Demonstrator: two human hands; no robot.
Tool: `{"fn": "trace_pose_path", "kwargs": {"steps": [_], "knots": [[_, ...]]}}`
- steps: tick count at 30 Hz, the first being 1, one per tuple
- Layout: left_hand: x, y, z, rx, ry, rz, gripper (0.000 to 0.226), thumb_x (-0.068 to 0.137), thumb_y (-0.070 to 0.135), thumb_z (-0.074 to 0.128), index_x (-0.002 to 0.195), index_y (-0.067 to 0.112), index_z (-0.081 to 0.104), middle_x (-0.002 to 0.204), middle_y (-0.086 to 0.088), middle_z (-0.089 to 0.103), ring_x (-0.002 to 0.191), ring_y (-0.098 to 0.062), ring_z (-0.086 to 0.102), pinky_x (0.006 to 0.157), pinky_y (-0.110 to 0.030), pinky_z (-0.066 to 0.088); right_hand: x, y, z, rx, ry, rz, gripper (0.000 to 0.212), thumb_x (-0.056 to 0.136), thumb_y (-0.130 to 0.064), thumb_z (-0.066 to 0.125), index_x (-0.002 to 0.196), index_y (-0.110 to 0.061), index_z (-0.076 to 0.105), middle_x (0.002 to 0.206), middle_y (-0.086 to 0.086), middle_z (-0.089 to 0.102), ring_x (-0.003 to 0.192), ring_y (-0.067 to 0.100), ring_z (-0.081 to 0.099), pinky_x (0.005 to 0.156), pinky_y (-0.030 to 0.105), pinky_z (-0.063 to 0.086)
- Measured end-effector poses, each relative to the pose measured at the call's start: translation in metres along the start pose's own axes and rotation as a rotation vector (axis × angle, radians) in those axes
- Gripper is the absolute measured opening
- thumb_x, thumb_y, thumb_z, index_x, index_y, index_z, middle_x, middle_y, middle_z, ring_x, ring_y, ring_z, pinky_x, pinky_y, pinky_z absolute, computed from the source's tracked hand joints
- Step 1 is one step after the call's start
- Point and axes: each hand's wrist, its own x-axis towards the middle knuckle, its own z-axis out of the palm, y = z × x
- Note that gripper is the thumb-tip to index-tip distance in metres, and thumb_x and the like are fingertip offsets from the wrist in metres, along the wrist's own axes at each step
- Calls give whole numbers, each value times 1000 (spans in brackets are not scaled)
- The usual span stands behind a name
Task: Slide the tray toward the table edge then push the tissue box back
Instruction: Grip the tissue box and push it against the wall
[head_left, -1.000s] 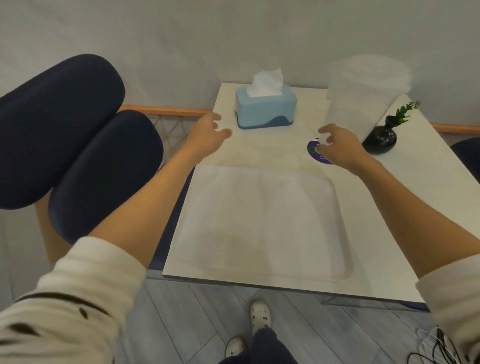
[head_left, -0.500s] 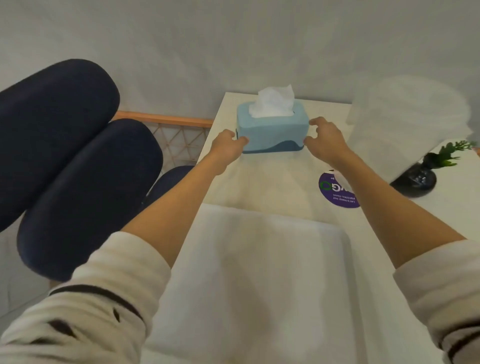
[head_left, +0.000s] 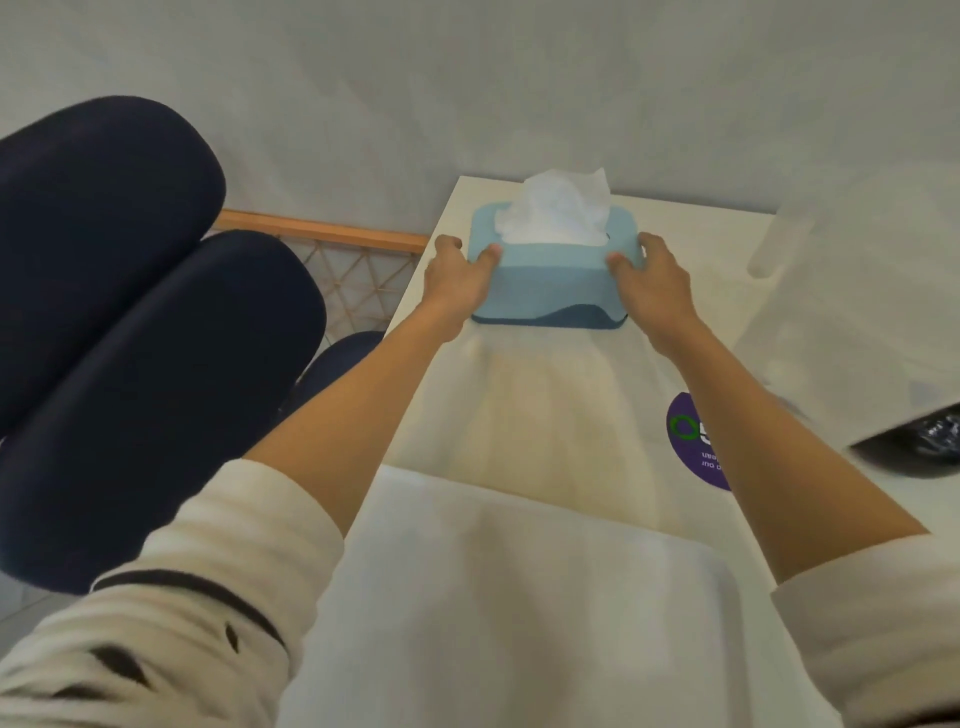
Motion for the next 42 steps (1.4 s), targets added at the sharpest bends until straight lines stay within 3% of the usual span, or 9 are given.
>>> {"fn": "trace_pose_path", "kwargs": {"steps": [2, 5, 11, 15, 20, 29, 34, 37, 42], "knots": [[12, -2, -5, -23, 90, 21, 45, 89, 41, 60, 118, 10, 43, 129, -13, 48, 110, -30, 55, 87, -39, 53, 3, 0, 3, 9, -21, -28, 54, 94, -36, 46, 140, -11, 33, 135, 14, 50, 117, 31, 51, 95, 40, 45], [29, -2, -10, -33, 226, 68, 29, 90, 34, 61, 95, 13, 41, 111, -11, 51, 96, -26, 54, 88, -44, 55, 7, -3, 11, 35, -38, -62, 57, 92, -37, 50, 139, -10, 34, 133, 14, 52, 116, 31, 52, 94, 40, 46], [50, 3, -12, -23, 302, 149, 23, 92, 29, 60, 92, 14, 43, 81, 3, 48, 83, -20, 50, 74, -33, 47, 28, -18, 27, 36, -55, -62, 51, 93, -35, 48, 134, -6, 37, 130, 15, 53, 115, 32, 52, 96, 44, 48], [60, 3, -9, -16, 286, 178, 26, 91, 32, 61, 95, 15, 42, 95, -5, 53, 85, -20, 51, 76, -35, 48, 44, -23, 31, 55, -57, -53, 49, 94, -33, 47, 134, -6, 38, 132, 14, 51, 114, 31, 53, 95, 42, 47], [73, 12, -8, 21, 260, 196, 25, 93, 31, 58, 95, 14, 40, 98, -6, 52, 87, -21, 50, 73, -32, 44, 57, -28, 35, 90, -45, -52, 45, 95, -30, 48, 132, -5, 40, 131, 15, 50, 95, 21, 46, 85, 34, 46], [81, 26, -1, 115, 265, 209, 19, 98, 23, 50, 93, 10, 37, 99, -9, 47, 85, -23, 44, 71, -34, 40, 67, -32, 37, 73, -37, -21, 46, 96, -29, 46, 135, -5, 37, 135, 15, 46, 117, 31, 49, 83, 29, 38], [75, 27, -3, 203, 231, 202, 15, 100, 22, 44, 95, 10, 37, 101, -11, 47, 88, -22, 44, 85, -43, 48, 65, -35, 34, 58, -78, 0, 48, 97, -29, 43, 137, -6, 32, 135, 15, 46, 118, 32, 49, 92, 37, 44], [66, 27, -7, 281, 165, 204, 27, 100, 27, 44, 117, 6, 47, 122, -17, 53, 104, -29, 53, 83, -38, 46, 60, -39, 31, 32, -79, 13, 52, 97, -28, 43, 141, -9, 24, 135, 16, 44, 119, 34, 49, 96, 43, 44], [34, 27, -22, 433, 82, 316, 52, 99, 27, 46, 143, 4, 29, 138, -20, 44, 125, -35, 46, 101, -43, 43, 33, -53, 19, -48, 10, -17, 54, 95, -20, 46, 142, -11, 20, 136, 17, 37, 119, 34, 47, 93, 42, 45]]}}
